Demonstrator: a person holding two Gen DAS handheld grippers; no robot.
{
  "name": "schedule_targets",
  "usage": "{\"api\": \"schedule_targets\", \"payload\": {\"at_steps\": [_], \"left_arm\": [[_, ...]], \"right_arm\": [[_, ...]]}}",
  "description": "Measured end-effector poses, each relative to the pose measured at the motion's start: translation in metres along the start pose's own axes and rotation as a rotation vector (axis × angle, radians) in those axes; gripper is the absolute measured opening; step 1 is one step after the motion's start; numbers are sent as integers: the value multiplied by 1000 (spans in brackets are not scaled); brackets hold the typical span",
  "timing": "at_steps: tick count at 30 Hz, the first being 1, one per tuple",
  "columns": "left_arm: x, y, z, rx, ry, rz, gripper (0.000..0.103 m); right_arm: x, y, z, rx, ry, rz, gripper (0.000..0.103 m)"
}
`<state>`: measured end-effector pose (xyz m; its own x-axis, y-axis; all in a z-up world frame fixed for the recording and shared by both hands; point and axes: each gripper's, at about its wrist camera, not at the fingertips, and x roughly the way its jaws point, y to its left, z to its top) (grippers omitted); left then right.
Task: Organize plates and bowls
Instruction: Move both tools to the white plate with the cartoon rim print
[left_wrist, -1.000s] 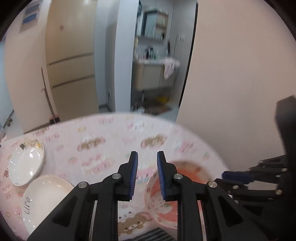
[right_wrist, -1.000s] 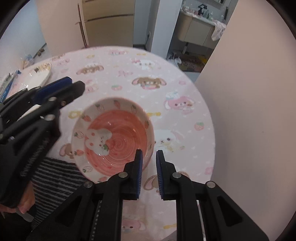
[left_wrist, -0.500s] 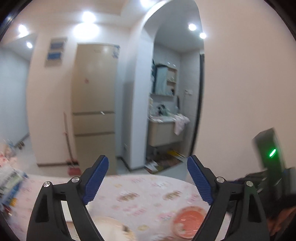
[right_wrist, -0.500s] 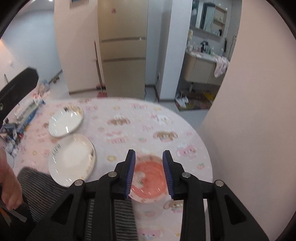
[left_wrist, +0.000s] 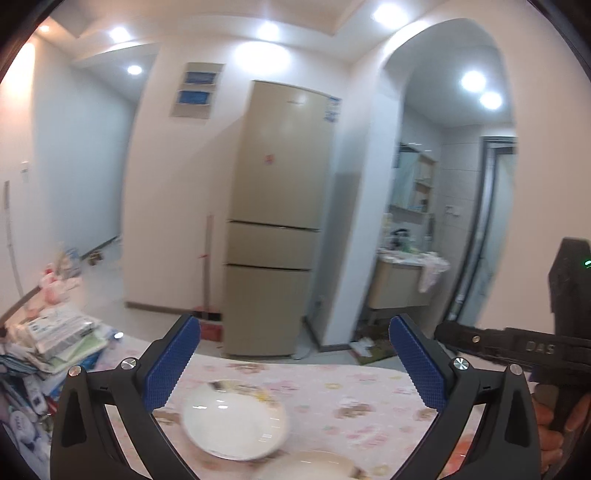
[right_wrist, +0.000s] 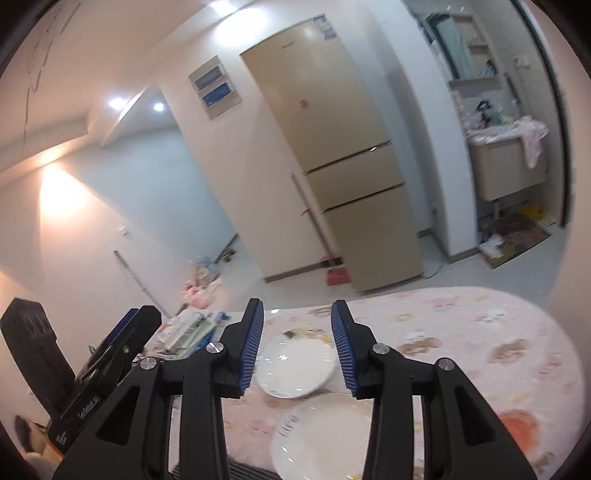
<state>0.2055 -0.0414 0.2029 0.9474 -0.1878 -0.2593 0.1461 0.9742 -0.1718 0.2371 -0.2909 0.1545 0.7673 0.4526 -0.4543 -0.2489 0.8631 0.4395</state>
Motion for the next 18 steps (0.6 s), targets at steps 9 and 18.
{"api": "schedule_targets", "payload": {"at_steps": [9, 18], "left_arm": [[73, 103, -39, -179, 135, 144, 103], [153, 139, -87, -169, 393, 128, 103]], "right_arm": [[152, -49, -13, 124, 179, 53, 40], [231, -100, -69, 224, 363, 66, 40]]}}
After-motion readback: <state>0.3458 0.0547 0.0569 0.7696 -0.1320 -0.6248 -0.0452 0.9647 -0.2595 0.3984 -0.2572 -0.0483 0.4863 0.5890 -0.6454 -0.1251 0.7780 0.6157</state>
